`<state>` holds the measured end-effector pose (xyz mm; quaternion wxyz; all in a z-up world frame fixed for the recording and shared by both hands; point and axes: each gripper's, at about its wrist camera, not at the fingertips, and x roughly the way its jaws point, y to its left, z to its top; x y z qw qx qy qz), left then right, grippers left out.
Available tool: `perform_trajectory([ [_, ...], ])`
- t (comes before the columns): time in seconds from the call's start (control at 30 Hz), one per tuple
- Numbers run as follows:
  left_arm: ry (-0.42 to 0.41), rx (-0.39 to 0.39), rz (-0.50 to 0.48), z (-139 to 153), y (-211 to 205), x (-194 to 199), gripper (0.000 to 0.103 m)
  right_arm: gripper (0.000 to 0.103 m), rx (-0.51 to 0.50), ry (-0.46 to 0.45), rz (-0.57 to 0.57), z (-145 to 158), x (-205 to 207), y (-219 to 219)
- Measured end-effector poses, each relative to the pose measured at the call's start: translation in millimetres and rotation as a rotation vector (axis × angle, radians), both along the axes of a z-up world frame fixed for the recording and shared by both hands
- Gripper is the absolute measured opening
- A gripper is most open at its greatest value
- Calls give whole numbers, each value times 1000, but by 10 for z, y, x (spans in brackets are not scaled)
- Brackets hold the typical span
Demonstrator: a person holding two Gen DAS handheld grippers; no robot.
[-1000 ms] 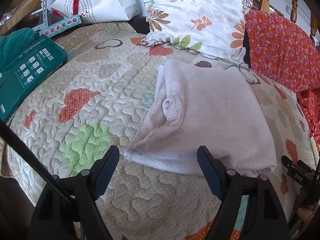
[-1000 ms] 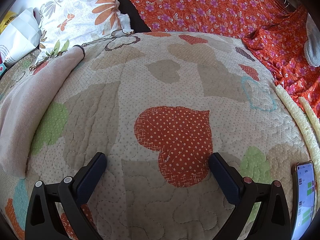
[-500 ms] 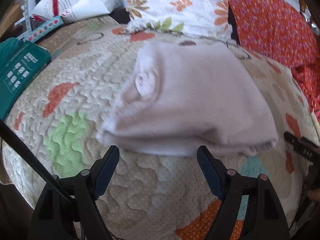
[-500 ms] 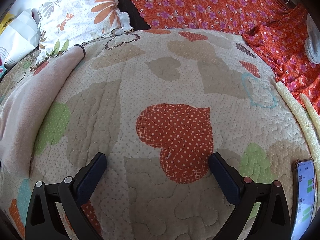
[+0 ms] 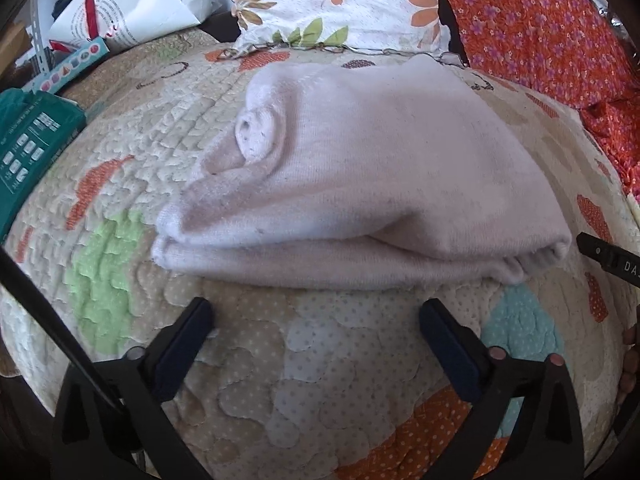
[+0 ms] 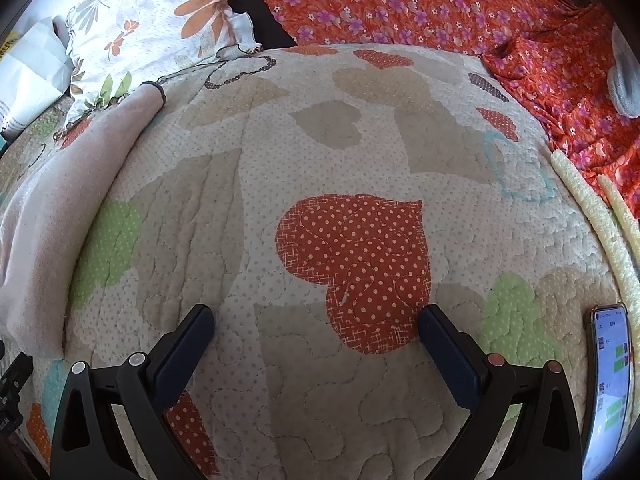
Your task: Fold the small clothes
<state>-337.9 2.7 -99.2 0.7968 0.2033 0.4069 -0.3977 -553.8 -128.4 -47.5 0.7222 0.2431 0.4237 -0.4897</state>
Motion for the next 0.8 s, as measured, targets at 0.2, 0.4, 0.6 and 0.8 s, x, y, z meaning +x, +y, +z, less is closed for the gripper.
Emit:
perform_trajectory([
  [0.2, 14, 12, 38, -2, -35, -3, 103, 103, -6, 11, 0, -2, 15, 11],
  [0.4, 20, 39, 36, 70, -60, -4, 103, 103, 0, 17, 4, 16, 21, 11],
  [0.6, -53, -56, 24, 431, 63, -80, 103, 96, 17, -66, 18, 194, 14, 97],
  [0.8, -53, -118, 45, 688, 119, -2, 103, 95, -36, -166, 92, 505, 144, 331],
])
